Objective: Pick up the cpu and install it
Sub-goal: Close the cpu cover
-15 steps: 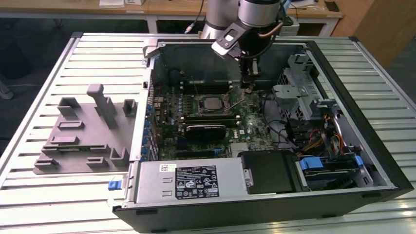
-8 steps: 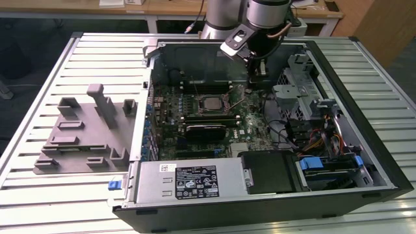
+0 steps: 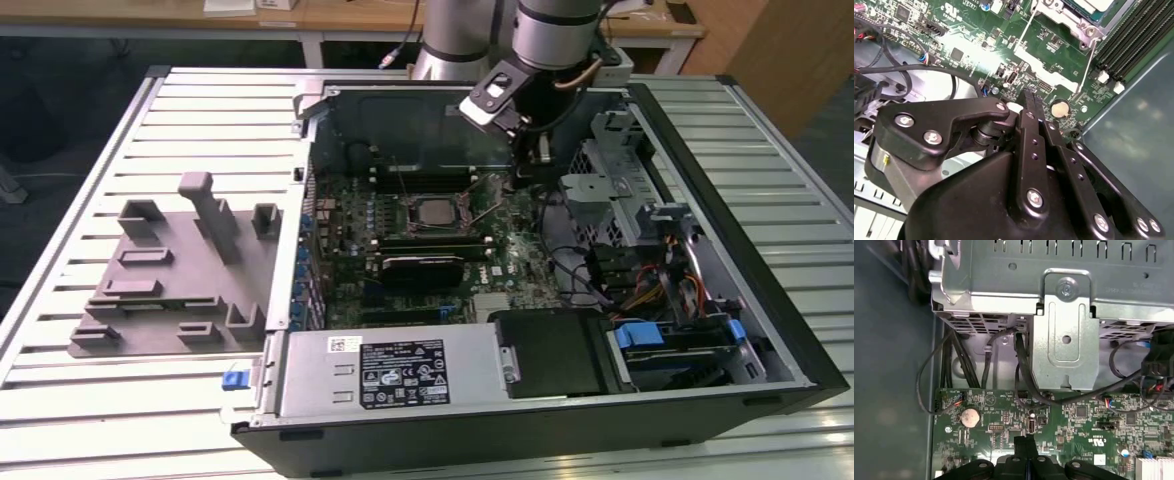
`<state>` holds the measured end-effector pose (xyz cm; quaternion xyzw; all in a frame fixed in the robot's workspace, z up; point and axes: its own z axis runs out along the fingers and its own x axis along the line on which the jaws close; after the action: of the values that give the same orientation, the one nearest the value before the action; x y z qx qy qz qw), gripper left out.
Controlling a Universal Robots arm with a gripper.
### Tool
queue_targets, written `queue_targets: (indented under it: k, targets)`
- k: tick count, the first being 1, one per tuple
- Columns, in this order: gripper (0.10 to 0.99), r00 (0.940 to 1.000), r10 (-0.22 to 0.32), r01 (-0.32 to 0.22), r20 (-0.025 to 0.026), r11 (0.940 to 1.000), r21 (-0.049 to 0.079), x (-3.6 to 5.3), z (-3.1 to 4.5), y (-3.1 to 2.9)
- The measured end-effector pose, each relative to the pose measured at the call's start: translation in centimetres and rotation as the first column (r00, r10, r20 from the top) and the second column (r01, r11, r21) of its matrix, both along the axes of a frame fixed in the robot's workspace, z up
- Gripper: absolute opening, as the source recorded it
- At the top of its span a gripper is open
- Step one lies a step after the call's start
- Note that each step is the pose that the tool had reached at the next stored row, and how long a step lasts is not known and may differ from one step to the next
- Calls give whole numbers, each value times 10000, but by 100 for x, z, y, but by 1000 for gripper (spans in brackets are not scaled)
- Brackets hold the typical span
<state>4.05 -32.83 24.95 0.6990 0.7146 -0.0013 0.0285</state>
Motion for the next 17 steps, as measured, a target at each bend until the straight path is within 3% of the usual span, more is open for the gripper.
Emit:
queue_targets:
  k: [7, 17]
  targets:
    - [106, 10000, 0, 0, -29, 10000, -1, 7, -116, 0]
    - [106, 10000, 0, 0, -32, 10000, 0, -16, -119, 0]
